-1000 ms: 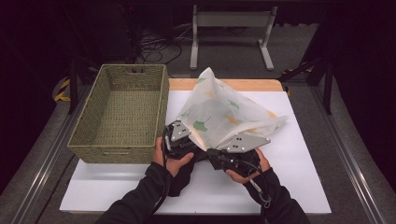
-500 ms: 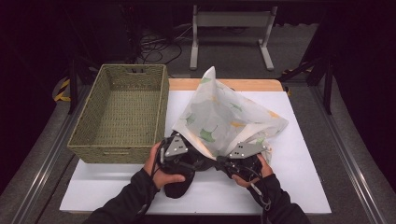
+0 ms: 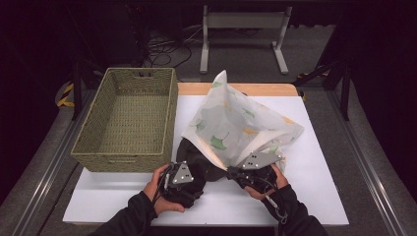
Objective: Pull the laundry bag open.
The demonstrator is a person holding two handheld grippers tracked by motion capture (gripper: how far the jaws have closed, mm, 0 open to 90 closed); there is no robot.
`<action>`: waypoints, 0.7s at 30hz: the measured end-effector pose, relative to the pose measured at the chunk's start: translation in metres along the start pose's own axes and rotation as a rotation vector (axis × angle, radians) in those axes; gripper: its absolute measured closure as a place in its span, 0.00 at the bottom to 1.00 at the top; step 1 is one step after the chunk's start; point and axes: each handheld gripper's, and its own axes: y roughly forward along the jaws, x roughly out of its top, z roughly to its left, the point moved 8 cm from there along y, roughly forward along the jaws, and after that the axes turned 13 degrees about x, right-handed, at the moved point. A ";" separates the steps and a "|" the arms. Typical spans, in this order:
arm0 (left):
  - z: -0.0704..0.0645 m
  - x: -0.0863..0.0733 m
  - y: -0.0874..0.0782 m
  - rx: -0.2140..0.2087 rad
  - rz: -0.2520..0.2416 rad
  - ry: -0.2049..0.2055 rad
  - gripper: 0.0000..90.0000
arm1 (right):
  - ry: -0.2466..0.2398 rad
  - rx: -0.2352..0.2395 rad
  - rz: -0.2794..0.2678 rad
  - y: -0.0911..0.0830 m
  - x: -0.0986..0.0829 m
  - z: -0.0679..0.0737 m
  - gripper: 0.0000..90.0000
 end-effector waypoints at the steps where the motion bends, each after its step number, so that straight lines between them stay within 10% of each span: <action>1: 0.001 0.001 0.001 -0.003 0.000 0.002 0.20 | 0.001 0.001 0.002 0.000 0.000 0.000 0.99; 7: 0.010 0.009 0.003 0.005 -0.040 -0.051 0.71 | 0.006 0.010 0.009 0.005 -0.002 0.001 0.99; 13: 0.009 0.022 -0.009 0.014 -0.121 -0.079 0.80 | -0.030 0.060 -0.037 0.004 0.019 0.021 0.99; 21: 0.018 0.076 -0.065 0.001 -0.367 -0.177 0.81 | -0.046 0.083 -0.140 -0.017 0.065 0.044 0.99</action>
